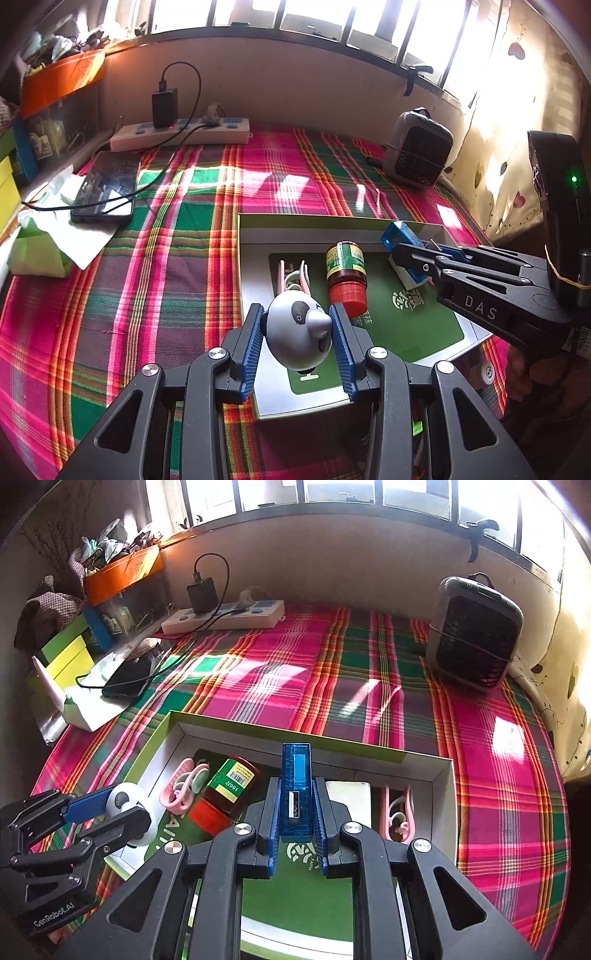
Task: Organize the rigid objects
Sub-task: 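Carry the white round object and blue device over the tray with both tools, then lower the blue device into the tray and open the right tool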
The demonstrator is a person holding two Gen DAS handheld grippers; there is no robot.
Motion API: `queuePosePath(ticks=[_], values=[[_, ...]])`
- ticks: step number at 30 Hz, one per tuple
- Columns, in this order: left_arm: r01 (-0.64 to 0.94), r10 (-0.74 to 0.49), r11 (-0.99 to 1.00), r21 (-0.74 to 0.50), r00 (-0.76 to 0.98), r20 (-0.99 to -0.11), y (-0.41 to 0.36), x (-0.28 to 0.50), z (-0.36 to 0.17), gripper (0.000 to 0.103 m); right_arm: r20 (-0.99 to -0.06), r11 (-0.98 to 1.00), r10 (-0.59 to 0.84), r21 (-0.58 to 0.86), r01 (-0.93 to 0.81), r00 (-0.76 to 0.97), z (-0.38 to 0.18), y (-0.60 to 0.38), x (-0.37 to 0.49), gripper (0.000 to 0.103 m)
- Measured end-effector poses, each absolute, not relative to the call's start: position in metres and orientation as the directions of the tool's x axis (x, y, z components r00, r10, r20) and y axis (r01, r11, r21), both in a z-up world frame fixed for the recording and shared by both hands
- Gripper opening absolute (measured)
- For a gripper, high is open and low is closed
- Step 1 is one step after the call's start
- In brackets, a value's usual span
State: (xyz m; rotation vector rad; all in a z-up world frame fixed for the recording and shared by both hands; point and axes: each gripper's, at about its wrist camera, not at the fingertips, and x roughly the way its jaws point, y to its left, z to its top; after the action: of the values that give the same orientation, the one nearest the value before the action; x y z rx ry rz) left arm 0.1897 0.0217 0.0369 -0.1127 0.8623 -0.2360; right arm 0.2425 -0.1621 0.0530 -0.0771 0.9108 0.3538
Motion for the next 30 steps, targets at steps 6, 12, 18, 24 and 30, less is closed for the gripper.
queuePosePath(ticks=[6,12,18,24,30], values=[[0.163,-0.251,0.968,-0.191,0.622,-0.742,0.020,0.192,0.034,0.035,-0.805,0.936,0.263,0.079,-0.342,0.533,0.041,-0.155,0.248,0.017],[0.166,-0.252,0.968,-0.190,0.622,-0.741,0.020,0.192,0.034,0.035,-0.816,0.934,0.262,0.079,-0.349,0.516,0.033,-0.149,0.252,0.017],[0.179,-0.262,0.965,-0.192,0.623,-0.737,0.018,0.190,0.035,0.035,-0.821,0.930,0.264,0.077,-0.360,0.507,0.028,-0.144,0.257,0.017],[0.184,-0.262,0.965,-0.187,0.617,-0.742,0.016,0.190,0.033,0.035,-0.826,0.926,0.271,0.083,-0.369,0.495,0.023,-0.140,0.260,0.017],[0.187,-0.263,0.964,-0.187,0.616,-0.743,0.016,0.190,0.033,0.035,-0.824,0.920,0.281,0.085,-0.383,0.491,0.022,-0.135,0.260,0.017]])
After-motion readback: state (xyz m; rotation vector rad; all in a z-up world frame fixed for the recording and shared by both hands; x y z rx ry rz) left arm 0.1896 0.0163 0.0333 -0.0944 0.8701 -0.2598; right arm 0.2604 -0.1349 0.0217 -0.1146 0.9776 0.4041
